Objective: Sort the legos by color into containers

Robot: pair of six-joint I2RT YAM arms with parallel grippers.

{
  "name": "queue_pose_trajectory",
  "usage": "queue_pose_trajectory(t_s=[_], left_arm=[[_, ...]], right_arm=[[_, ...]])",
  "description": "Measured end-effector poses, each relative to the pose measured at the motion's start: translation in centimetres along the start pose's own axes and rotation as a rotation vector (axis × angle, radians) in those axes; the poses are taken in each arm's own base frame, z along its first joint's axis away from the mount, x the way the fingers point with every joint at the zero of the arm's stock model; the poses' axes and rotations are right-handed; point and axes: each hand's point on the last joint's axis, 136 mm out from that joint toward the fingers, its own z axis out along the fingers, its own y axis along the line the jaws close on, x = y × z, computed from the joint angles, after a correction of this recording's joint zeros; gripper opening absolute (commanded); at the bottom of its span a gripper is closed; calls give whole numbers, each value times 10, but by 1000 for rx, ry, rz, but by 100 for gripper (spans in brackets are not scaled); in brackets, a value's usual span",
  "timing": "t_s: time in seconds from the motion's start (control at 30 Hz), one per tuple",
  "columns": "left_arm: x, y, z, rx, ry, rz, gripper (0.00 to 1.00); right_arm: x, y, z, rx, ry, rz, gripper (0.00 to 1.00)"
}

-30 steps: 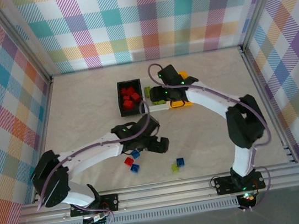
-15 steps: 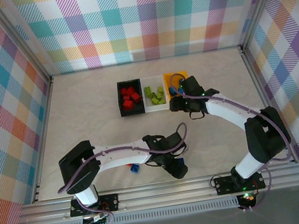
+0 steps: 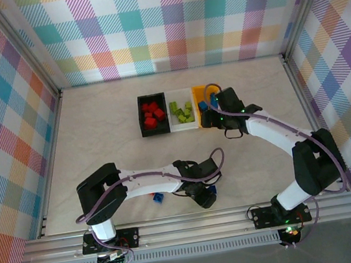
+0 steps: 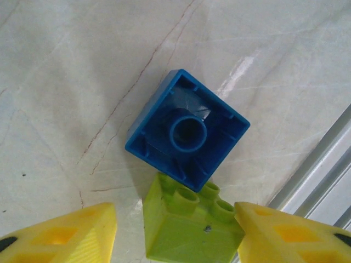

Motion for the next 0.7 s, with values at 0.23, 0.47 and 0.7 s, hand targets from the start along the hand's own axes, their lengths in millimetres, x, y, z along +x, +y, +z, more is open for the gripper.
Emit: queue_pose_trajectory(t_s=[0.23, 0.47, 0.7], left_arm=[[-1, -1, 0, 2, -6, 3, 42], [-8, 4, -10, -6, -41, -20, 36], [-42, 38, -59, -18, -212, -132, 32]], right_arm=[[-3, -4, 0, 6, -5, 13, 79], [-1, -4, 0, -1, -3, 14, 79], [1, -10, 1, 9, 2, 23, 79]])
